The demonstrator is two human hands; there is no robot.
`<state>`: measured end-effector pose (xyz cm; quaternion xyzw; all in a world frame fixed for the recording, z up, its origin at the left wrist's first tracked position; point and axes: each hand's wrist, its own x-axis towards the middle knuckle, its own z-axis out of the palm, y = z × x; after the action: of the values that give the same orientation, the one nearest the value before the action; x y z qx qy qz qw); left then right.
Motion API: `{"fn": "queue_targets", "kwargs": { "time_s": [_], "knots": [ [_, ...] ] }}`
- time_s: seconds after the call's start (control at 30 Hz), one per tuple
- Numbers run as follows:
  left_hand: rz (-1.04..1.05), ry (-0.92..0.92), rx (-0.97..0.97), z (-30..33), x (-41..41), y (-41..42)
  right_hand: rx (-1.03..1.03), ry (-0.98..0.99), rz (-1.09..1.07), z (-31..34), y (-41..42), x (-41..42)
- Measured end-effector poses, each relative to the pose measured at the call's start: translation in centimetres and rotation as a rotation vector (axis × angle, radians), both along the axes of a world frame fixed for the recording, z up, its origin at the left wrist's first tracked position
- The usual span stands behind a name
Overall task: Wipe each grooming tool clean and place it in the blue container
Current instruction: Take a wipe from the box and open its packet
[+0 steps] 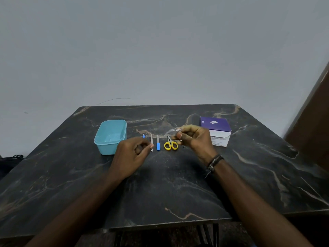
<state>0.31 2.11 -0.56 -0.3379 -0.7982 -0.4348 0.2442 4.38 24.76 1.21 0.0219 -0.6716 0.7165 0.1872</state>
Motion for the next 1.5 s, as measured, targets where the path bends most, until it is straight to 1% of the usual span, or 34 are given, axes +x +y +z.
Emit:
{"fn": "queue_targets", "kwargs": {
  "time_s": [0.07, 0.13, 0.3, 0.43, 0.53, 0.63, 0.8, 0.9, 1.03, 1.13, 1.5],
  "knots": [
    [-0.051, -0.016, 0.076, -0.2, 0.0, 1.1, 0.04, -0.012, -0.048, -0.5, -0.7, -0.2],
    [-0.061, 0.022, 0.122, -0.5, 0.4, 1.8, 0.076, -0.014, -0.068, -1.1, -1.2, -0.3],
    [-0.029, 0.177, 0.125, -0.6, 0.9, 2.5, 0.159, 0.053, -0.068, -1.5, -2.1, 0.0],
    [-0.019, 0.173, 0.116, -0.8, 1.0, 2.1, 0.251, 0.079, -0.044, -1.6, -2.5, 0.0],
    [0.023, 0.188, 0.108, -0.9, 0.7, 1.6, 0.374, 0.135, -0.077, -1.5, -2.6, 0.4],
    [0.057, 0.183, 0.09, -0.8, 0.4, 1.3, 0.545, 0.303, -0.177, -1.3, -2.5, 0.7],
    [0.05, 0.192, 0.025, -0.9, 0.4, 1.1, 0.833, 0.471, -0.171, -1.1, -2.4, 0.9],
    [0.031, 0.207, 0.027, -1.1, 0.2, 1.1, 0.956, 0.528, -0.143, -1.3, -2.4, 0.8],
    [0.025, 0.204, 0.01, -1.4, 0.0, 1.2, 1.071, 0.528, -0.108, -1.5, -2.3, 0.7],
    [0.021, 0.202, 0.006, -1.5, -0.1, 1.3, 1.109, 0.503, -0.12, -1.8, -2.2, 0.6],
    [0.005, 0.213, -0.016, -1.3, 0.2, 1.3, 1.076, 0.436, -0.113, -1.7, -2.0, 0.5]
  ]
}}
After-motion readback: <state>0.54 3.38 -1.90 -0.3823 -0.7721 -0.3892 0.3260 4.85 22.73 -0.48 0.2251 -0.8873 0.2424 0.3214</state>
